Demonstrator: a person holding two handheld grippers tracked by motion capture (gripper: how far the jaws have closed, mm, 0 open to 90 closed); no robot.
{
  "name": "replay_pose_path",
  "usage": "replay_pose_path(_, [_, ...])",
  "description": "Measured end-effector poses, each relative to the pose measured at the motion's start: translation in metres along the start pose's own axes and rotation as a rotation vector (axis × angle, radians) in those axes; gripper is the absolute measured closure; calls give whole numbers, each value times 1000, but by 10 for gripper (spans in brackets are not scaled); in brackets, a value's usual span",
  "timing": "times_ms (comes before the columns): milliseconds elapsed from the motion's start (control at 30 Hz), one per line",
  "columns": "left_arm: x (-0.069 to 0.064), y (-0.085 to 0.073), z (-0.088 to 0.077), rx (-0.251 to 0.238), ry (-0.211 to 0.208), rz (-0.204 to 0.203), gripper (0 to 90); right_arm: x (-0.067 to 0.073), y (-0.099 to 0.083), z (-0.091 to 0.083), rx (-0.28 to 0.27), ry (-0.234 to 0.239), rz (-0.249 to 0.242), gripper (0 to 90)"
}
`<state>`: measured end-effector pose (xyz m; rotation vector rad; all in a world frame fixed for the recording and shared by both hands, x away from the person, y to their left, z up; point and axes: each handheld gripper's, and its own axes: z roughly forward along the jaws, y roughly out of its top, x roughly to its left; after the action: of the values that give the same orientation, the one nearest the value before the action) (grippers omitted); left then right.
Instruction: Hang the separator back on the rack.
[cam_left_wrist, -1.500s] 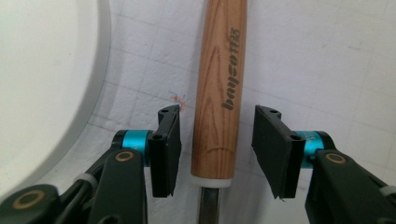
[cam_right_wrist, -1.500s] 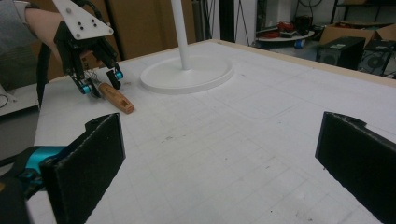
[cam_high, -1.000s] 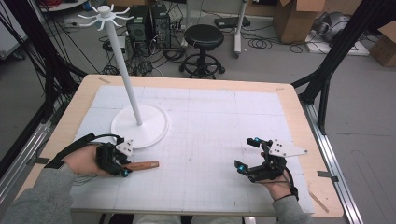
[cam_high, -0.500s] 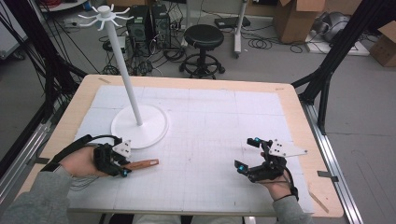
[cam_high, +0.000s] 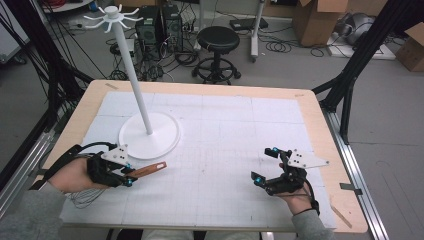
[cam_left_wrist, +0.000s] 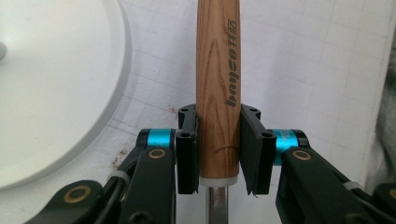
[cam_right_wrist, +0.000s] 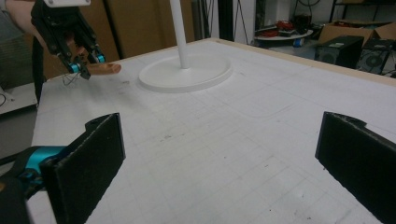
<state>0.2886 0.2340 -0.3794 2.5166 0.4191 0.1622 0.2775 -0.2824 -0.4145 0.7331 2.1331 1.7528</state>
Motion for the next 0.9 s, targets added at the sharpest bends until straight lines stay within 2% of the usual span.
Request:
replay_pose_path(67, [-1,-1,-4,-13,8,8,700,0,0,0,1,0,0,5])
replay_pose_path(233, [-2,-1,-13,-73,33,-8,701,-1,0,0,0,-2,-3,6])
replay_pose_path(267, [-2,-1,-13,-73,33,-8,700,-1,0,0,0,-2,-3,6])
replay_pose_path(300, [-3,-1,-16,-107,47,-26,701,-1,0,1,2,-3,-3,5])
replay_pose_path(333, [-3,-1,-16,-107,47,-26,701,-1,0,1,2,-3,-3,5])
replay_pose_path(367, [-3,-2,-20,-143,57,-40,701,-1,0,1,0,-4,-3,6])
replay_pose_path(400, [-3,-2,-20,-143,57,-40,701,-1,0,1,0,-4,-3,6])
replay_pose_path(433, [-3,-2,-24,-179,71,-52,701,-1,0,0,3,-4,1,5])
replay_pose_path(500, [-5,-3,-27,-201,94,-58,700,-1,0,1,3,-5,-2,5])
replay_pose_path(600, [-5,-3,-30,-218,94,-69,700,-1,0,1,5,-3,0,5])
replay_pose_path(633, [-6,-3,-32,-251,97,-92,700,-1,0,1,6,-3,0,5])
replay_pose_path(767, [-7,-3,-37,-317,112,-115,701,-1,0,0,3,-6,3,6])
replay_pose_path(867, [-7,-3,-40,-340,120,-124,701,-1,0,0,3,-5,2,5])
replay_pose_path(900, [-7,-5,-42,-363,134,-140,701,-1,0,0,2,-5,1,6])
